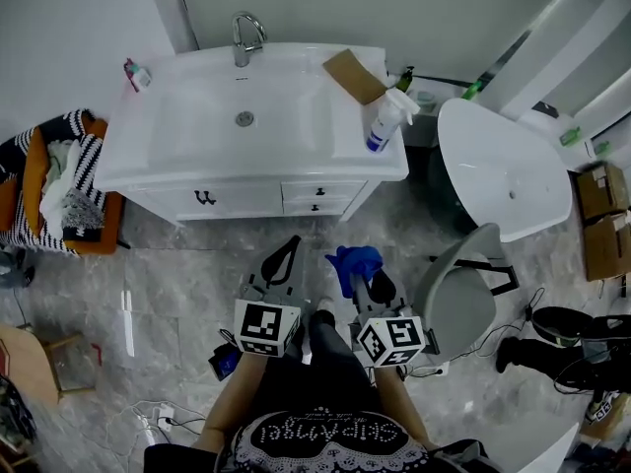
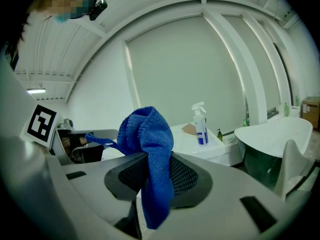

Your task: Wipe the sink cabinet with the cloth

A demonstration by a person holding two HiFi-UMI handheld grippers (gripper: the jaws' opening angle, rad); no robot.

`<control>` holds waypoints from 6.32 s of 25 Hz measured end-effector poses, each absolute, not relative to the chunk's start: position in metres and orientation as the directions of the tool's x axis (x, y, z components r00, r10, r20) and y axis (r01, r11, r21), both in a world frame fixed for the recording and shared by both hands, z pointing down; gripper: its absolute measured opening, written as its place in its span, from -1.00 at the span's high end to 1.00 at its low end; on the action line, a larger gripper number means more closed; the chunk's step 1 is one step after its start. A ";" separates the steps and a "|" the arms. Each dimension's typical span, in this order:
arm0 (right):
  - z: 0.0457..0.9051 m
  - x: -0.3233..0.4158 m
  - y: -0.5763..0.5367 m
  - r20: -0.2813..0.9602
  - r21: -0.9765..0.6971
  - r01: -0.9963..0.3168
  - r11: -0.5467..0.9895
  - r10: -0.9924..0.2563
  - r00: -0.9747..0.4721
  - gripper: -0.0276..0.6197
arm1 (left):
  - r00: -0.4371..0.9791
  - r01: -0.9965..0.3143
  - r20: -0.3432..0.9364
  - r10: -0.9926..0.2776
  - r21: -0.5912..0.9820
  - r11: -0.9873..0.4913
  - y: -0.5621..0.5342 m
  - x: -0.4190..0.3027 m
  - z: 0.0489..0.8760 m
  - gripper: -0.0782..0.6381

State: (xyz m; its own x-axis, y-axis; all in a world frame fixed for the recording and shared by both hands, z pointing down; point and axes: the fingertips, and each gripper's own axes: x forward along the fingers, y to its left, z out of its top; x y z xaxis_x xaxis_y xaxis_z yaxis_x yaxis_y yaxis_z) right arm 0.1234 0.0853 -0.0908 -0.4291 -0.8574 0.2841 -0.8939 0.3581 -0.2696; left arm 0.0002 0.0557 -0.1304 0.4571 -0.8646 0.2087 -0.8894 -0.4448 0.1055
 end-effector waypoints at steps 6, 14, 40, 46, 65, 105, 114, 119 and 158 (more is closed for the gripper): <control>-0.085 0.130 0.051 0.292 -0.235 -0.861 0.451 -0.812 -0.505 0.54 | 0.416 -0.909 0.166 -0.894 0.086 -0.407 0.015 0.011 -0.145 0.77; -0.025 0.127 -0.004 0.295 -0.226 -0.865 0.448 -0.815 -0.499 0.54 | 0.398 -0.918 0.211 -0.893 0.098 -0.385 -0.030 0.006 -0.074 0.77; 0.336 0.079 -0.153 -0.040 -0.169 -0.886 0.431 -0.902 -0.431 0.54 | 0.538 -0.841 -0.025 -0.843 0.049 -0.538 -0.130 -0.002 0.353 0.77; 0.346 0.068 -0.147 -0.084 -0.163 -0.868 0.469 -0.883 -0.461 0.54 | 0.563 -0.827 0.074 -0.823 0.055 -0.560 -0.120 0.006 0.409 0.77; 0.252 -0.026 -0.159 -0.224 -0.009 -0.755 0.656 -0.737 -0.638 0.54 | 0.598 -0.801 0.129 -0.791 0.117 -0.587 -0.104 0.026 0.423 0.77; 0.246 0.044 -0.169 -0.335 0.008 -0.844 0.536 -0.794 -0.507 0.54 | 0.697 -0.717 0.123 -0.706 0.145 -0.682 -0.098 0.061 0.452 0.77; 0.249 0.071 -0.172 -0.351 -0.036 -0.861 0.508 -0.813 -0.465 0.54 | 0.667 -0.745 0.139 -0.732 0.152 -0.650 -0.102 0.054 0.459 0.77; 0.250 0.088 -0.174 -0.357 -0.056 -0.873 0.484 -0.827 -0.435 0.54 | 0.655 -0.755 0.077 -0.752 0.115 -0.646 -0.111 0.055 0.438 0.77; 0.254 0.164 -0.181 -0.365 -0.063 -0.969 0.239 -0.909 -0.200 0.54 | 0.712 -0.702 0.036 -0.701 0.066 -0.709 -0.123 0.068 0.405 0.77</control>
State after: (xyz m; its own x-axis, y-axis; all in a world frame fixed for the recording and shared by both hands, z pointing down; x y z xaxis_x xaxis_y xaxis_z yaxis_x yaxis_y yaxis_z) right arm 0.1643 -0.1814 0.2544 -0.2003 -0.9091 -0.3652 -0.9690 0.2388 -0.0628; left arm 0.0679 -0.1234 0.4050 0.7118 -0.7015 0.0363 -0.7021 -0.7090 0.0660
